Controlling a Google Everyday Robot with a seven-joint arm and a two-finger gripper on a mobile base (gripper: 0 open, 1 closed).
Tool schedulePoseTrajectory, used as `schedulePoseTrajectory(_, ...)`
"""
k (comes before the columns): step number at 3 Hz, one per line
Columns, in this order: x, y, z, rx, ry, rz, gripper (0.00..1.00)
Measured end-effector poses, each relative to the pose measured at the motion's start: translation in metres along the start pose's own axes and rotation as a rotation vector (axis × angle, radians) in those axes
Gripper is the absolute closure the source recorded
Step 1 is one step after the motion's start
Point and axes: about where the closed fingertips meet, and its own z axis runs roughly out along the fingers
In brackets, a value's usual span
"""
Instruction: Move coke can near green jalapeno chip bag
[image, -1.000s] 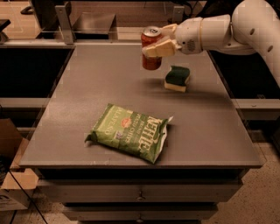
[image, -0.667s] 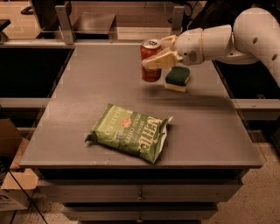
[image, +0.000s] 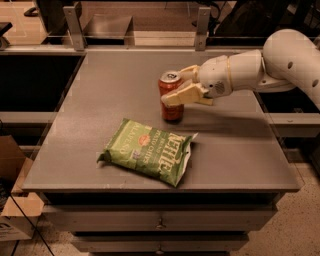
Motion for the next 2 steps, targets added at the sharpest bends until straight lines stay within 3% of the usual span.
schedulePoseTrajectory(2,0.013,0.041,0.011,-0.036,0.024,-0.003,0.36)
